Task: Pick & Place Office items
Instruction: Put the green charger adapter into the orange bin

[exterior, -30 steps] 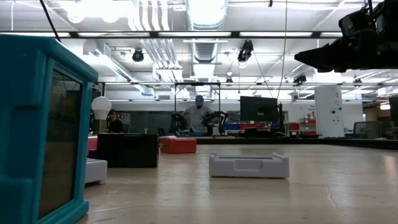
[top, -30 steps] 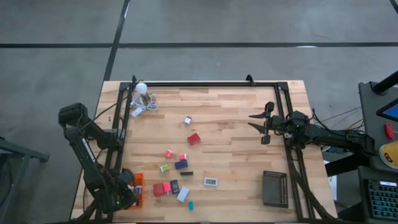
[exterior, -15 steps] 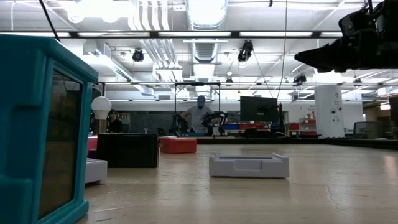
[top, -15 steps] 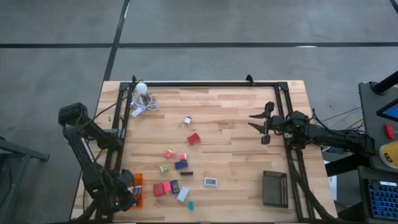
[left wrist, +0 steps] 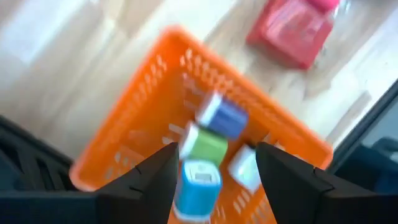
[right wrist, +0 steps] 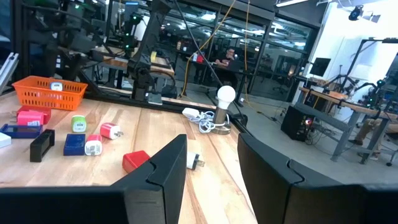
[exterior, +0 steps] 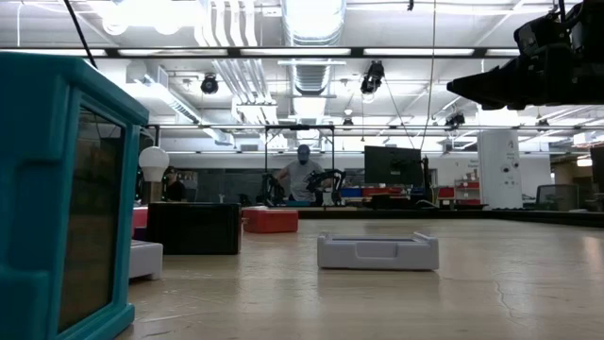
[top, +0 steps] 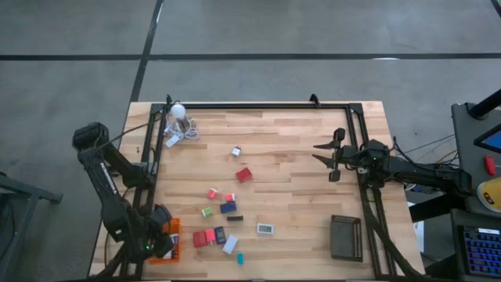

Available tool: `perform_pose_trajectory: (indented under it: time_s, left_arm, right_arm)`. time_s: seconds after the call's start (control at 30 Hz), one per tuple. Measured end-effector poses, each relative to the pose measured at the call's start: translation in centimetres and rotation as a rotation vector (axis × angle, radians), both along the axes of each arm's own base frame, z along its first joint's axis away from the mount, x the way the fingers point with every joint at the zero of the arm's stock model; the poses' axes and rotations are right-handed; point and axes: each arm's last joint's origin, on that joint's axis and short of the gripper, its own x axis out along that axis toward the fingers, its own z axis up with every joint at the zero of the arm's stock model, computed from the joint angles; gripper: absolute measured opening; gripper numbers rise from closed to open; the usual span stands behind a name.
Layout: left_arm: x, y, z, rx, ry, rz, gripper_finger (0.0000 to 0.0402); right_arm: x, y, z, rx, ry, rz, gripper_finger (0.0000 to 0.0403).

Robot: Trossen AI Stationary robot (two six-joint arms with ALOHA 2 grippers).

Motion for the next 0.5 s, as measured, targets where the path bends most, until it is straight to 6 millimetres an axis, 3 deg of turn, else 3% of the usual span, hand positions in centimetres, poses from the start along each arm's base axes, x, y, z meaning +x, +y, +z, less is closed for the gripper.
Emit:
perform_pose_trajectory:
  time_s: [0.5]
  left_arm:
    - [4.9,5.0,0.8,0.125,-0.068,0.095,0.0220]
  right_arm:
    - [0.0,0.0,0.0,0.000,0.000,-0.001,0.0139]
